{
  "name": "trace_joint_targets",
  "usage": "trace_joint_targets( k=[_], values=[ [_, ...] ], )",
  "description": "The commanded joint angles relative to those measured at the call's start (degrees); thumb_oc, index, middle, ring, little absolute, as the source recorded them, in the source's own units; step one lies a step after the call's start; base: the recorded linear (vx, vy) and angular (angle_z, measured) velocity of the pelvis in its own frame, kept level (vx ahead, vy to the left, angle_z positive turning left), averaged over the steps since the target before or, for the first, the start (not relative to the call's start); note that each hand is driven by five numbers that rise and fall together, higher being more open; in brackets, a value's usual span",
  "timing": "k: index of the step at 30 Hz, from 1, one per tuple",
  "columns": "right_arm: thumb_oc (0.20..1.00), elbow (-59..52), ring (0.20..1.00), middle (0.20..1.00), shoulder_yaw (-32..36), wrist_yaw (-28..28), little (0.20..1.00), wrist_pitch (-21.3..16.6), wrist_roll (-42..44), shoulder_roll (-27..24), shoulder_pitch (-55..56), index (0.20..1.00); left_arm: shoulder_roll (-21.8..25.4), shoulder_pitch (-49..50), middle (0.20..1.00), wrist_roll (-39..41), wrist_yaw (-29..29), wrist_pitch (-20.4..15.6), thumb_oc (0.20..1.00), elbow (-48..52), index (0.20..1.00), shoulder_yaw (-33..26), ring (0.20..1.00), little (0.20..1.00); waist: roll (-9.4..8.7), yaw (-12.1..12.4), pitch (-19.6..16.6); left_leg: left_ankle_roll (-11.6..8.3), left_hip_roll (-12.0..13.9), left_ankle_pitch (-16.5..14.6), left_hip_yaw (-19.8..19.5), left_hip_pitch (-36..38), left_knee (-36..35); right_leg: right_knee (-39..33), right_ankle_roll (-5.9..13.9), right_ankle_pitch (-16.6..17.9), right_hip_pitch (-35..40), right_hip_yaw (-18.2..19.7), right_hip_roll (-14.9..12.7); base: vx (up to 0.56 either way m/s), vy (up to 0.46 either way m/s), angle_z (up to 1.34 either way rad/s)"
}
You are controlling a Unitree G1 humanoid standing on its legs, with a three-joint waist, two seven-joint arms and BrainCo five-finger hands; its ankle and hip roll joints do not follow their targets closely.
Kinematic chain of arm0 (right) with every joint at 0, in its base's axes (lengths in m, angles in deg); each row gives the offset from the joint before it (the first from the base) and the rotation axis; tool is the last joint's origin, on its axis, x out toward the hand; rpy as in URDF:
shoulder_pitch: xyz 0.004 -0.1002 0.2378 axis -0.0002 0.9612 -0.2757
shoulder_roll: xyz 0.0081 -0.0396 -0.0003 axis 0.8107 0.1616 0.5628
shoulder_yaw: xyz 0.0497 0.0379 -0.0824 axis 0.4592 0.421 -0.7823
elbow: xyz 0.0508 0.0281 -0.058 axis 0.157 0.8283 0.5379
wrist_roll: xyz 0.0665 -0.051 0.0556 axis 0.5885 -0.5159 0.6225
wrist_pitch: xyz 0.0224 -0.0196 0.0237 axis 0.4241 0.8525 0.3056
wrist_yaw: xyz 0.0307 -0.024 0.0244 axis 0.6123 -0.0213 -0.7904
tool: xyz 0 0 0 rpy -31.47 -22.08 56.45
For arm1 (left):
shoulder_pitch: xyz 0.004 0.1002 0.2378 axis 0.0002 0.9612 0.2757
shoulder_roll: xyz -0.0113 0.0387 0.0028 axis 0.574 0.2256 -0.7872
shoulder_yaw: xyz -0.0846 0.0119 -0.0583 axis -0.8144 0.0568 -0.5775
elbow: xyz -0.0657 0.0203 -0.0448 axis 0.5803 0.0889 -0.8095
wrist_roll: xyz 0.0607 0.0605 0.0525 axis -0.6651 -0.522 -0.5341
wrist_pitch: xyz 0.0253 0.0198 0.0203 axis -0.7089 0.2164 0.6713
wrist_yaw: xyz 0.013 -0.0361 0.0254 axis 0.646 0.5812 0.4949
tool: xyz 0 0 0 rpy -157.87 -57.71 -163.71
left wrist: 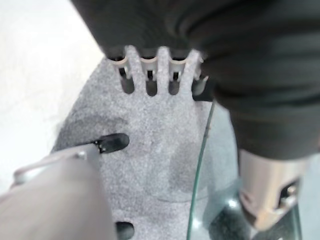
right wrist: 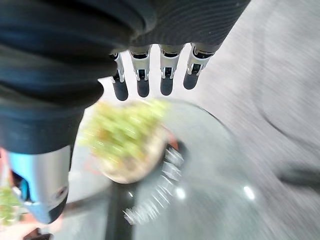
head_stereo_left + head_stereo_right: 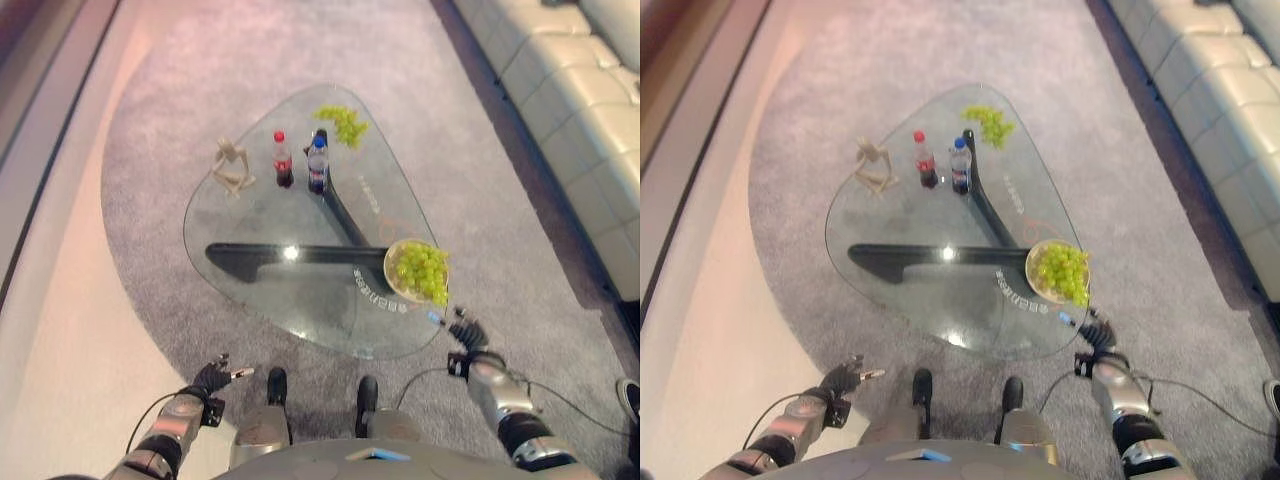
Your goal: Pick up fruits into the plate
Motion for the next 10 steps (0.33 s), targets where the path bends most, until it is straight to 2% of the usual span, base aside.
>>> trace_joint_targets(
  k=[1,3,10],
  values=[
    [1.0,5.8,1.0,1.0,-0.5,-6.1,1.0,-1.9,2.3,1.0,0.0,1.0,-1.6,-0.8,1.0,-1.5,1.3,-0.4,1.0,-5.9,1.0,-2.1,1.0,1.0,0.15,1.2,-1.6,1.93,-1.3,-8.2,3.9,3.5,4.0,5.2,0.99,-1.2,-1.7,1.7,-1.3,0.11,0.06,0.0],
    [1.0,10.7,1.0,1.0,-0.1,-8.9,1.0,-0.7,3.0,2.4,0.7,1.0,-2.5,-0.3,1.0,-1.0,1.4,0.9,1.0,-7.5,1.0,-3.2,1.0,1.0,0.54,1.2,-2.4,2.03,-1.3,-8.3,4.0,4.7,3.2,4.6,0.88,-1.4,-0.5,1.7,-1.2,0.08,0.052,0.0],
    [1.0,16.9,1.0,1.0,0.2,-9.8,1.0,2.7,-0.5,3.5,2.1,1.0,-4.0,1.0,1.0,-2.6,0.6,2.5,1.0,-9.2,1.0,-4.8,1.0,1.0,1.71,1.0,-3.8,2.16,-1.4,-8.4,4.4,7.2,1.7,3.5,0.86,-1.6,1.8,1.4,-1.4,0.05,0.048,-0.02]
  ],
)
